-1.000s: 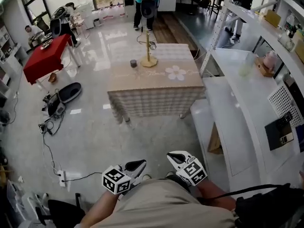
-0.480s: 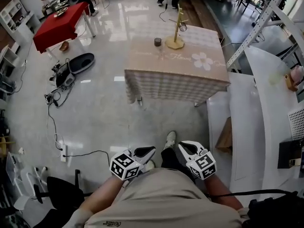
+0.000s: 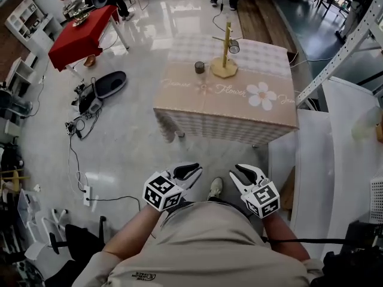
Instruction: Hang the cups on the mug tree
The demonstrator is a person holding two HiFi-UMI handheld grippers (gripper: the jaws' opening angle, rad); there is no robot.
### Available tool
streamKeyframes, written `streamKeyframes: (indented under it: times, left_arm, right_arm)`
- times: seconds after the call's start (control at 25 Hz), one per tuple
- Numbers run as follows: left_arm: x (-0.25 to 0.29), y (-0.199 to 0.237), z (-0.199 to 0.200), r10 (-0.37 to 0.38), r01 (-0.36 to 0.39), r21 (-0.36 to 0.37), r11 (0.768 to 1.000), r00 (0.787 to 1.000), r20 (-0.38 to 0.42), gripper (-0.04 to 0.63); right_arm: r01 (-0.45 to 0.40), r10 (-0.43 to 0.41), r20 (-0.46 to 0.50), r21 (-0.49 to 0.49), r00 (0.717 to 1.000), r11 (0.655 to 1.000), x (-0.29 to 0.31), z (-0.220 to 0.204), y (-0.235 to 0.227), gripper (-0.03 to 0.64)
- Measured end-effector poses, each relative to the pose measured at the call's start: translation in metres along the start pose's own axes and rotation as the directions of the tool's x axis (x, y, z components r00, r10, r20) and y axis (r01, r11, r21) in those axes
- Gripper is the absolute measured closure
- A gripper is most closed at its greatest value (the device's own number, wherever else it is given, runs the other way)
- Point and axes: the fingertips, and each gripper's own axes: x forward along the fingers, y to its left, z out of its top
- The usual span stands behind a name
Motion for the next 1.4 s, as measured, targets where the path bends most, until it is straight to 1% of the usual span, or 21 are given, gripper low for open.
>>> streamKeyframes:
  times: [0.08, 0.16, 0.28, 0.44, 0.56, 0.76, 0.88, 1.08, 1.24, 1.32, 1.4]
  left_arm:
    - [0.023, 0.017, 0.020, 0.025, -0.025, 0.002, 1.000, 1.000, -0.002, 0.532]
    - [0.041, 0.031, 0.035, 0.050, -0.050, -0.003, 0.999, 0.999, 0.002, 0.520]
    - [0.060, 0.051, 0.049, 0.083, -0.083, -0.006, 0.996, 0.996, 0.005, 0.501]
    - [0.087, 0.096, 0.069, 0.110, -0.110, 0.006, 0.994, 0.994, -0.015, 0.477]
    - [0.107, 0.141, 0.086, 0.134, -0.133, 0.024, 0.991, 0.990, -0.033, 0.460]
    - [0.144, 0.228, 0.118, 0.184, -0.179, 0.063, 0.982, 0.979, -0.089, 0.426]
    - [0.169, 0.285, 0.136, 0.217, -0.207, 0.083, 0.975, 0.968, -0.127, 0.412]
    - [0.209, 0.364, 0.154, 0.255, -0.232, 0.131, 0.964, 0.947, -0.196, 0.383]
    - [0.241, 0.416, 0.150, 0.298, -0.257, 0.172, 0.951, 0.912, -0.283, 0.343]
    - [0.256, 0.435, 0.146, 0.311, -0.263, 0.185, 0.947, 0.895, -0.318, 0.327]
    - [0.270, 0.449, 0.145, 0.315, -0.261, 0.194, 0.946, 0.885, -0.344, 0.314]
  right_arm:
    - [0.004, -0.004, 0.000, 0.002, 1.000, 1.000, 0.004, 0.008, -0.032, 0.503]
    - [0.005, -0.005, -0.003, 0.016, 1.000, 1.000, 0.007, 0.011, -0.055, 0.503]
    - [0.008, -0.008, 0.001, 0.035, 1.000, 0.999, 0.008, 0.012, -0.074, 0.503]
    - [0.037, -0.037, 0.001, 0.079, 0.999, 0.996, 0.021, 0.014, -0.104, 0.504]
    - [0.084, -0.085, 0.005, 0.103, 0.996, 0.991, 0.027, 0.021, -0.129, 0.503]
    - [0.196, -0.198, -0.005, 0.166, 0.980, 0.966, 0.036, 0.037, -0.176, 0.505]
    - [0.251, -0.257, 0.005, 0.205, 0.966, 0.946, 0.045, 0.054, -0.200, 0.505]
    - [0.323, -0.327, -0.031, 0.265, 0.945, 0.909, 0.064, 0.067, -0.221, 0.505]
    - [0.363, -0.366, -0.047, 0.296, 0.929, 0.884, 0.075, 0.073, -0.227, 0.505]
    - [0.395, -0.395, -0.070, 0.318, 0.916, 0.862, 0.075, 0.073, -0.230, 0.505]
    - [0.426, -0.423, -0.085, 0.338, 0.902, 0.839, 0.073, 0.071, -0.234, 0.505]
